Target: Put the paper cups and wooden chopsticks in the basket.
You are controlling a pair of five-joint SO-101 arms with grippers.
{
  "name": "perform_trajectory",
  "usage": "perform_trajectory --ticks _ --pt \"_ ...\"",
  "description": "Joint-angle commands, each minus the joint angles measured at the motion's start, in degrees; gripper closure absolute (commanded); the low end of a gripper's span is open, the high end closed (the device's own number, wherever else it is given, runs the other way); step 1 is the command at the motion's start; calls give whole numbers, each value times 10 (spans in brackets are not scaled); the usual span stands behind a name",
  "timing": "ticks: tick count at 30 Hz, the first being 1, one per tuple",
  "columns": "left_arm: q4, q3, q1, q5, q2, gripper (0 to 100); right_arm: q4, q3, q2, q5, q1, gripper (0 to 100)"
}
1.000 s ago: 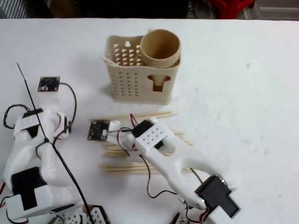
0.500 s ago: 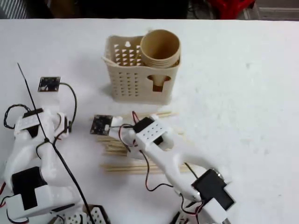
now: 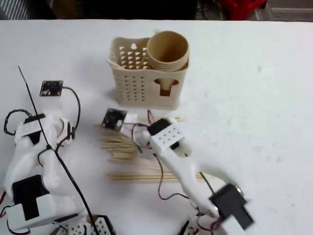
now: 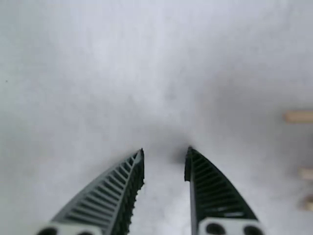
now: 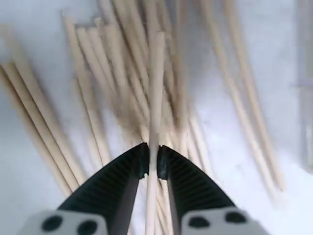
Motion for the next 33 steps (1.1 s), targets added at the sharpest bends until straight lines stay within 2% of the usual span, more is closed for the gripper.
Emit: perform_trajectory --ticks 1,10,17,21,24,28,33 --pt "-10 -2 -2 -4 -1 849 22 -9 -84 -20 10 982" --pt "-10 -2 -2 -4 -1 849 27 -62 -205 -61 10 983" --pt "-10 -2 -2 -4 -1 849 13 -265 -226 -186 7 982" --pt "-10 -2 -2 -4 -1 849 -95 -338 -226 -253 8 981" --pt "-10 -2 -2 -4 -1 849 -238 -341 -219 -283 7 981" --pt "-10 -1 -2 -4 -1 849 -410 -350 -164 -283 7 981" --pt "-10 -1 -2 -4 -1 849 -444 -406 -63 -282 11 981"
